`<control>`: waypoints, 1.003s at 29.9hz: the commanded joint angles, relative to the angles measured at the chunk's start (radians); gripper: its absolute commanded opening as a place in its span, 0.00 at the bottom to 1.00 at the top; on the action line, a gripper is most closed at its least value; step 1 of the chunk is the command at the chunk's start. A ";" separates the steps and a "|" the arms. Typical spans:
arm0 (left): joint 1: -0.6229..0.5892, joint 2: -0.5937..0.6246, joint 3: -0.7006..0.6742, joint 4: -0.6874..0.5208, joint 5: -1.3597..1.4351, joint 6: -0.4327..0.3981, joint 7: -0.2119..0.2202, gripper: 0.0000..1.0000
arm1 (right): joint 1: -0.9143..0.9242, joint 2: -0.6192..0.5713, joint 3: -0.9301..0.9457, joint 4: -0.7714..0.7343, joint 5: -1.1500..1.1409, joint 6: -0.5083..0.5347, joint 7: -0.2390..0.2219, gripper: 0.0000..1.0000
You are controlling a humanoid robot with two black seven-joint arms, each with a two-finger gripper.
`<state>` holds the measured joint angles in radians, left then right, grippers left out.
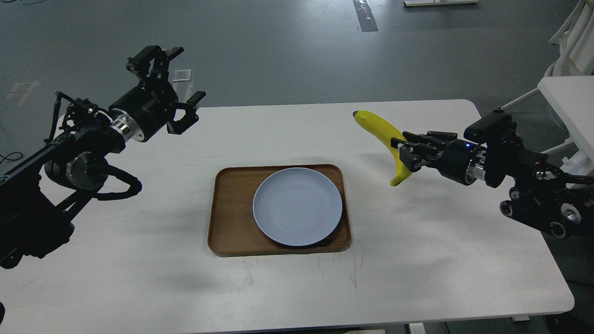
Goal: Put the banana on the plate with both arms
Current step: 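Carry the banana with the right gripper onto the plate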
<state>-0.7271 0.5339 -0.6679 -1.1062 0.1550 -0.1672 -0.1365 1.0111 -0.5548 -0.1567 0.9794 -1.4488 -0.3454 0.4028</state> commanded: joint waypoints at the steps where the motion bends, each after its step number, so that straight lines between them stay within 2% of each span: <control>1: 0.000 0.001 -0.001 0.000 0.000 0.000 0.000 0.98 | 0.027 0.078 -0.024 0.024 -0.010 -0.015 0.021 0.04; 3: 0.000 0.003 -0.001 0.000 0.000 0.000 0.000 0.98 | 0.038 0.093 -0.046 0.024 -0.010 -0.015 0.022 0.04; 7: 0.000 0.018 -0.002 0.000 0.000 0.000 0.000 0.98 | 0.072 0.196 -0.133 -0.001 -0.010 -0.014 0.027 0.04; 12: 0.000 0.021 -0.009 0.000 0.000 -0.002 0.000 0.98 | 0.063 0.207 -0.173 -0.019 -0.010 -0.011 0.028 0.05; 17: 0.000 0.017 -0.009 0.000 0.000 -0.002 -0.002 0.98 | 0.049 0.219 -0.202 -0.021 -0.008 -0.009 0.028 0.10; 20: 0.000 0.017 -0.009 0.000 0.000 -0.005 0.000 0.98 | 0.026 0.220 -0.201 -0.027 -0.001 -0.012 0.028 0.32; 23: 0.000 0.020 -0.009 0.000 0.000 -0.011 0.000 0.98 | 0.021 0.227 -0.195 -0.033 0.008 -0.017 0.027 0.58; 25: -0.002 0.021 -0.009 0.000 0.000 -0.011 0.000 0.98 | 0.021 0.245 -0.193 -0.036 0.010 -0.017 0.025 0.64; 26: -0.002 0.023 -0.009 0.000 0.000 -0.011 0.000 0.98 | 0.023 0.256 -0.191 -0.042 0.010 -0.020 0.024 0.70; 28: -0.002 0.023 -0.009 0.000 0.000 -0.011 0.000 0.98 | 0.024 0.262 -0.187 -0.048 0.010 -0.020 0.021 0.72; 30: -0.002 0.026 -0.009 0.000 0.000 -0.011 0.000 0.98 | 0.024 0.265 -0.161 -0.045 0.024 -0.023 0.016 0.89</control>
<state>-0.7273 0.5570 -0.6765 -1.1060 0.1550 -0.1778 -0.1368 1.0334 -0.2963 -0.3441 0.9341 -1.4385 -0.3649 0.4238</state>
